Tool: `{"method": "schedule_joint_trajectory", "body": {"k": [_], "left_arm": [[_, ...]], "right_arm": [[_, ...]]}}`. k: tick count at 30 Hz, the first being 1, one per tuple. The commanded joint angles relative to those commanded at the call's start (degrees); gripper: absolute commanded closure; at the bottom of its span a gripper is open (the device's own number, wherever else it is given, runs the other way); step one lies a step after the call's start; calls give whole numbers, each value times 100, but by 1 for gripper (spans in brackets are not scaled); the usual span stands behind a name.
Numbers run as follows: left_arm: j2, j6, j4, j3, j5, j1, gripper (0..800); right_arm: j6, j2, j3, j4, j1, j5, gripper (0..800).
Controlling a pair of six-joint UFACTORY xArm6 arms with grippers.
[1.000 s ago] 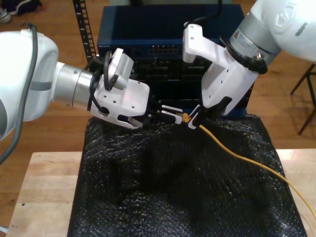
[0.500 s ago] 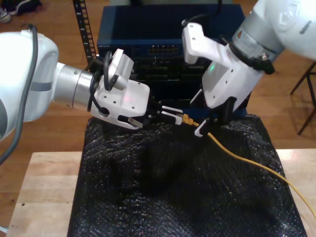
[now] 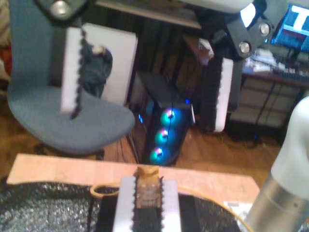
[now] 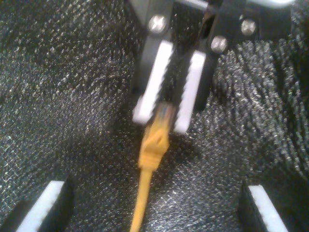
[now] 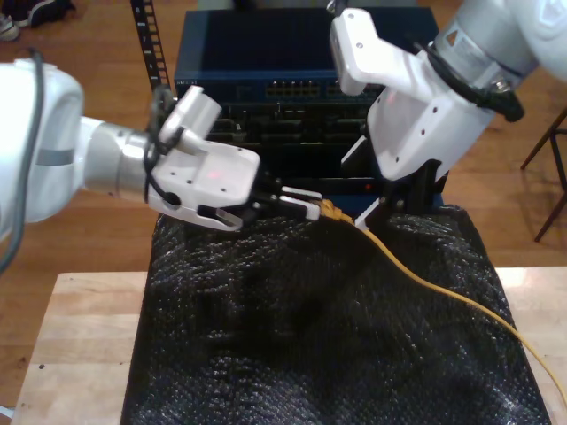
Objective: Grab the cable and plug it in
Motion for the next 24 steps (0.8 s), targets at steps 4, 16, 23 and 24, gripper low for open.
{"method": "schedule_joint_trajectory", "body": {"k": [4, 16, 23, 24], "left_arm": [[211, -325, -264, -9, 510, 281, 799], [369, -633, -466, 290, 1327, 571, 799], [554, -1064, -677, 299, 1837, 677, 799], [571, -1099, -686, 299, 1855, 677, 799]], "right_arm": [[-9, -290, -9, 0, 9, -18, 4], [-809, -976, 26, 149, 422, -44, 6], [-993, -1196, 316, 220, 554, -607, 8], [-1046, -1275, 404, 220, 598, -738, 8]]}}
